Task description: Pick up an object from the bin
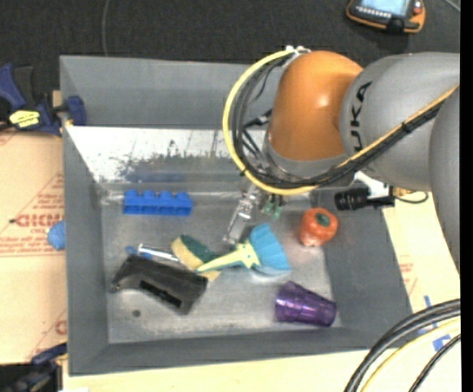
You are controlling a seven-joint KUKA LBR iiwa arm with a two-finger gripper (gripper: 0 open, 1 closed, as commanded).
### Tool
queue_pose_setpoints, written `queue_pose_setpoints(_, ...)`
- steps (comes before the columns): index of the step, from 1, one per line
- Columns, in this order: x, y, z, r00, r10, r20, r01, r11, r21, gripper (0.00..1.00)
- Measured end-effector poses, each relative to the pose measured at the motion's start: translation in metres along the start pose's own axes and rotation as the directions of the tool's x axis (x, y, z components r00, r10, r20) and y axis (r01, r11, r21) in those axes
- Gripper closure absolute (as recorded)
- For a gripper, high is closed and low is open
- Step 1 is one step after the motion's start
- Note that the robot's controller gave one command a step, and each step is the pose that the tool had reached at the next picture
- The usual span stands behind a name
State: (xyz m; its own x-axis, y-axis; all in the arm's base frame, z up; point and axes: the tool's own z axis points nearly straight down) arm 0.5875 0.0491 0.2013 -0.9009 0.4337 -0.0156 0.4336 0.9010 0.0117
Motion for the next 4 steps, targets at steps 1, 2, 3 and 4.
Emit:
queue_pose_setpoints(1,0.006,0.022,0.063,0.996,-0.084,-0.005,0.084,0.996,-0.002,0.0)
queue_pose_setpoints(2,0.037,-0.004,0.058,0.999,-0.045,0.009,0.045,0.999,-0.002,0.0)
queue_pose_setpoints(3,0.05,0.008,0.115,0.997,-0.07,0.021,0.071,0.997,-0.014,0.0)
queue_pose_setpoints(4,0.088,0.008,0.117,0.999,0.021,0.041,-0.021,1.0,-0.023,0.0)
